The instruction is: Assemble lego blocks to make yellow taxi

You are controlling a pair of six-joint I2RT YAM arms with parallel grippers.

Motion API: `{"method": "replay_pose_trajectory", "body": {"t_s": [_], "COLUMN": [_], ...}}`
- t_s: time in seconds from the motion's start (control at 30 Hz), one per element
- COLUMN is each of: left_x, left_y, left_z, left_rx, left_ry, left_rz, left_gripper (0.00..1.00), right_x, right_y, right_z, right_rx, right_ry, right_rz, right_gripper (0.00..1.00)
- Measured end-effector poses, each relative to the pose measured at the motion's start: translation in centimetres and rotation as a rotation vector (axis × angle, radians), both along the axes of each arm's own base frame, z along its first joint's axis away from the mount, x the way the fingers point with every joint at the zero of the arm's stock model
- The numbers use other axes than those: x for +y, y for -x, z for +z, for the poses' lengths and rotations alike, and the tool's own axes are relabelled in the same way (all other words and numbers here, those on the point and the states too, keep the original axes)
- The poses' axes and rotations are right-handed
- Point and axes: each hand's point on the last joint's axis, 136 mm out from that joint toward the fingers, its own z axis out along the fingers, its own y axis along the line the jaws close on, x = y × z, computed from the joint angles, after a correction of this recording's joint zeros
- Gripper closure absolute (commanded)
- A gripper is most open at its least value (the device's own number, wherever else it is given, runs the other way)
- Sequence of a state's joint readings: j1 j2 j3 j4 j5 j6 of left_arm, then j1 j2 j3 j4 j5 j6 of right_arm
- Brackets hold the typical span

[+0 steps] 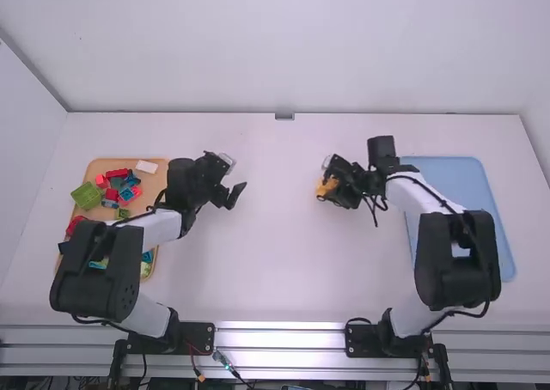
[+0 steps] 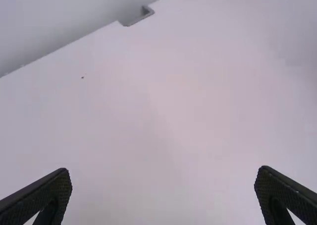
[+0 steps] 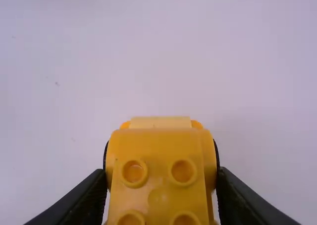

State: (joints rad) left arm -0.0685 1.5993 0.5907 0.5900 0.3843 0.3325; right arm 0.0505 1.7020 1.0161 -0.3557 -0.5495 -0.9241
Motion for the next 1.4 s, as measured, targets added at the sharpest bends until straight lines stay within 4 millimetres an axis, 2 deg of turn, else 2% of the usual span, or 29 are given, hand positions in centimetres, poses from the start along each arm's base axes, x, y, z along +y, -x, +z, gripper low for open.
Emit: {"method": "replay_pose_trajectory", "body": {"t_s": [0.03, 0.23, 0.37, 0.53, 0.57, 0.63, 0.73, 0.83, 0.97, 1.13, 1.2, 1.23, 1.3, 1.4], "left_x": [0.1, 3.2, 4.2, 4.6, 4.6, 4.7, 4.7, 4.7, 4.7, 4.7, 4.7, 4.7, 4.7, 4.7], "left_y": [0.0, -0.7, -0.9, -1.0, -1.0, -1.0, -1.1, -1.1, -1.1, -1.1, -1.1, -1.1, -1.0, -1.0], "left_z": [0.0, -0.8, -0.9, -0.9, -0.9, -0.9, -0.7, -0.7, -0.7, -0.7, -0.7, -0.7, -0.8, -0.8], "left_rx": [-0.002, 0.063, 0.068, 0.069, 0.070, 0.068, 0.062, 0.062, 0.066, 0.066, 0.069, 0.069, 0.072, 0.075], "left_ry": [0.004, 0.081, 0.091, 0.093, 0.095, 0.095, 0.097, 0.101, 0.116, 0.120, 0.119, 0.119, 0.118, 0.118], "left_rz": [0.010, 0.272, 0.345, 0.379, 0.380, 0.385, 0.384, 0.386, 0.393, 0.396, 0.396, 0.396, 0.396, 0.397], "left_gripper": [0.01, 0.01, 0.01, 0.01, 0.01, 0.01, 0.01, 0.01, 0.01, 0.01, 0.01, 0.01, 0.01, 0.01], "right_x": [-0.4, -9.2, -15.1, -21.4, -21.7, -24.4, -26.6, -27.8, -27.7, -27.6, -27.2, -27.0, -26.6, -26.0], "right_y": [-0.1, -1.7, -2.7, -1.4, -1.3, -0.4, 0.6, 1.6, 2.9, 3.4, 3.2, 3.1, 3.1, 3.1], "right_z": [0.1, 0.3, 0.5, -0.7, -0.7, -1.5, -2.3, -3.0, -4.1, -5.0, -5.1, -5.2, -5.4, -5.6], "right_rx": [0.000, 0.020, -0.026, -0.053, -0.054, -0.080, -0.128, -0.161, -0.137, -0.109, -0.107, -0.100, -0.084, -0.047], "right_ry": [0.002, 0.005, -0.015, -0.062, -0.066, -0.081, -0.093, -0.111, -0.133, -0.126, -0.109, -0.111, -0.107, -0.108], "right_rz": [-0.014, -0.299, -0.484, -0.694, -0.709, -0.805, -0.897, -0.966, -1.008, -1.046, -1.044, -1.044, -1.039, -1.037], "right_gripper": [0.65, 0.69, 0.70, 0.68, 0.68, 0.62, 0.56, 0.51, 0.47, 0.27, 0.13, 0.11, 0.01, 0.01]}}
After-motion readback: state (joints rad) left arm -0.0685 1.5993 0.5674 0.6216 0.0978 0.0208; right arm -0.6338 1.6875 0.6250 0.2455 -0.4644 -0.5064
